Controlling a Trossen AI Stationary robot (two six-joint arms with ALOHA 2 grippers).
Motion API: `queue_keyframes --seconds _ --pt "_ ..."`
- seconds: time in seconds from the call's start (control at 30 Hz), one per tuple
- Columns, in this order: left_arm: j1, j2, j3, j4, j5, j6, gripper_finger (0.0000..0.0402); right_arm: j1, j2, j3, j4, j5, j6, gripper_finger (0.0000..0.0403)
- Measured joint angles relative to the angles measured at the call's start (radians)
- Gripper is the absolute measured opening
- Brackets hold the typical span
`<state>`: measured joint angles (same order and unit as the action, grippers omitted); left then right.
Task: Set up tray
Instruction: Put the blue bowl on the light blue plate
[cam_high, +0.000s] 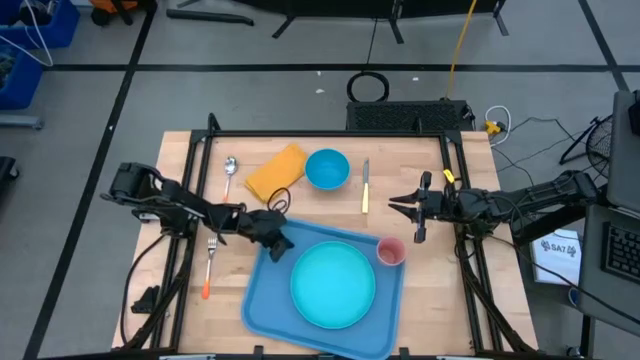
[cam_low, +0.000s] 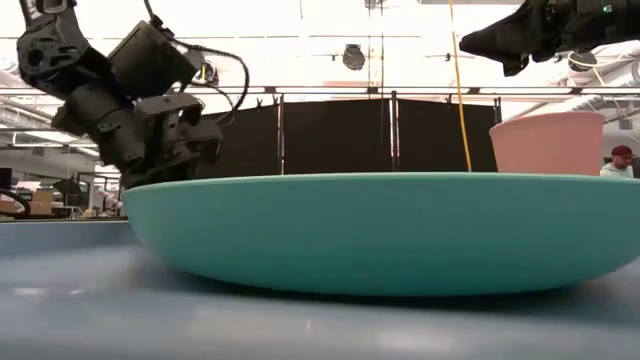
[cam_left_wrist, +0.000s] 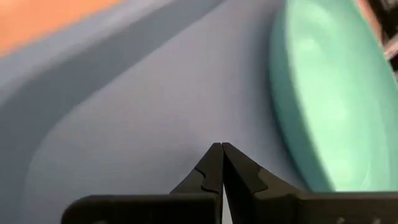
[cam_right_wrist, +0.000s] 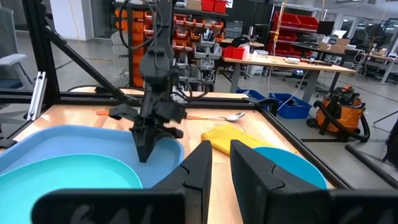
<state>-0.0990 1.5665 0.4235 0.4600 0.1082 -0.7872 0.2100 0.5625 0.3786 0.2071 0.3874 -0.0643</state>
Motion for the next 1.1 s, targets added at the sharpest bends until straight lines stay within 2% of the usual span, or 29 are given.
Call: queue_keyframes --seconds 0.13,0.27,0.37,0.43,0.5,0.57,0.63,0.8,0.9,0.97,1.1 --pt "0.000 -0.064 0.044 0.008 0.021 0.153 0.0003 0.000 0.006 0.000 -0.001 0.001 0.000 0.0050" --pt "0.000 -0.167 0.093 -0.057 0.034 0.289 0.0006 -0.037 0.044 0.010 0.007 0.004 0.032 0.0050" --pt "0.009 -0.254 0.153 -0.232 -0.019 0.377 0.0018 -0.078 0.096 0.028 0.005 0.003 0.044 0.0050" --pt "0.037 -0.305 0.206 -0.404 -0.135 0.415 0.0020 -0.100 0.128 0.042 0.006 0.003 0.032 0.0050" --pt "0.099 -0.330 0.278 -0.563 -0.244 0.412 0.0014 -0.116 0.147 0.049 0.005 0.003 0.022 0.0050" --pt "0.187 -0.332 0.354 -0.707 -0.263 0.385 0.0005 -0.129 0.159 0.054 0.007 0.003 0.015 0.0050" --pt "0.280 -0.319 0.433 -0.808 -0.201 0.403 0.0004 -0.139 0.162 0.054 0.003 0.005 0.006 0.0050" --pt "0.474 -0.221 0.599 -0.829 -0.004 0.538 0.0028 -0.169 0.164 0.054 -0.002 0.007 -0.005 0.0050" --pt "0.567 -0.129 0.693 -0.861 0.092 0.544 0.0039 -0.179 0.164 0.054 -0.002 0.006 -0.005 0.0050" --pt "0.607 -0.066 0.750 -0.948 0.152 0.541 0.0045 -0.181 0.164 0.054 -0.002 0.006 -0.010 0.0050" --pt "0.636 0.054 0.853 -1.065 0.164 0.509 0.0069 -0.181 0.164 0.054 -0.002 0.006 -0.026 0.0050"
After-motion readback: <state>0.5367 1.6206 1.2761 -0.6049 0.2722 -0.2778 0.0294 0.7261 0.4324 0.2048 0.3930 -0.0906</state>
